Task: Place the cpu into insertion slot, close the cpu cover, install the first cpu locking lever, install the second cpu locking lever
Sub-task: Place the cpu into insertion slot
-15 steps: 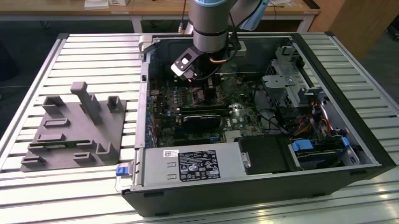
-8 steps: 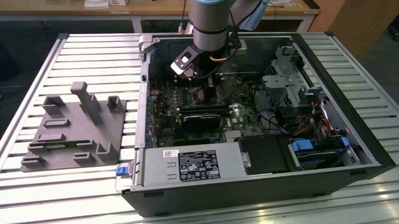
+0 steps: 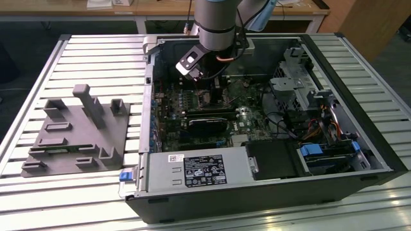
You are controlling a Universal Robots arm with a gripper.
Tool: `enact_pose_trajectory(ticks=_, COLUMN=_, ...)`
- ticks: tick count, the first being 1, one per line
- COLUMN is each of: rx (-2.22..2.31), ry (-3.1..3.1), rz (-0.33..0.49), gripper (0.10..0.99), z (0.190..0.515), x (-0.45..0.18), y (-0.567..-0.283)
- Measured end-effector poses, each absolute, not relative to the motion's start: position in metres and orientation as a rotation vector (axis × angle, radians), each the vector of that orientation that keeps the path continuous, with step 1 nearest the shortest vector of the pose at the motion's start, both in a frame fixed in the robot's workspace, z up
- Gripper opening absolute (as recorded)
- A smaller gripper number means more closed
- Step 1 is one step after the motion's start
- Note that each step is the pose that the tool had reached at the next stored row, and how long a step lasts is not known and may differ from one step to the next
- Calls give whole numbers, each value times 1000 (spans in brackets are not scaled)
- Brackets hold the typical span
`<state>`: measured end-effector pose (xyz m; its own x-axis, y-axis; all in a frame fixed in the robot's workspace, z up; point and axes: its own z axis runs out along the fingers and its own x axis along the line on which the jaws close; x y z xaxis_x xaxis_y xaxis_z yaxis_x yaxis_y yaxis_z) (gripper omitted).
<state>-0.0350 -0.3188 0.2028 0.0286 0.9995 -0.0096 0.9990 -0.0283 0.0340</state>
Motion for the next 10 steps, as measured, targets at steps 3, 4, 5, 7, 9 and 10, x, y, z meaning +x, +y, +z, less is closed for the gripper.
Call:
enact_pose_trajectory(ticks=3, rx=2230, ry=2168, rz=26, gripper=600, z=203, x=-35, y=-319)
enact_pose_trajectory(ticks=4, rx=2230, ry=2168, rz=26, gripper=537, z=203, x=-35, y=-319)
enact_pose_trajectory(ticks=5, rx=2230, ry=2168, rz=26, gripper=537, z=203, x=-35, y=-319)
enact_pose_trajectory(ticks=7, rx=2230, ry=2168, rz=26, gripper=478, z=204, x=-35, y=-319)
enact_pose_trajectory(ticks=9, rx=2230, ry=2168, rz=26, gripper=361, z=204, x=-35, y=-319)
enact_pose_trajectory(ticks=10, rx=2230, ry=2168, rz=26, gripper=302, z=204, x=-35, y=-319)
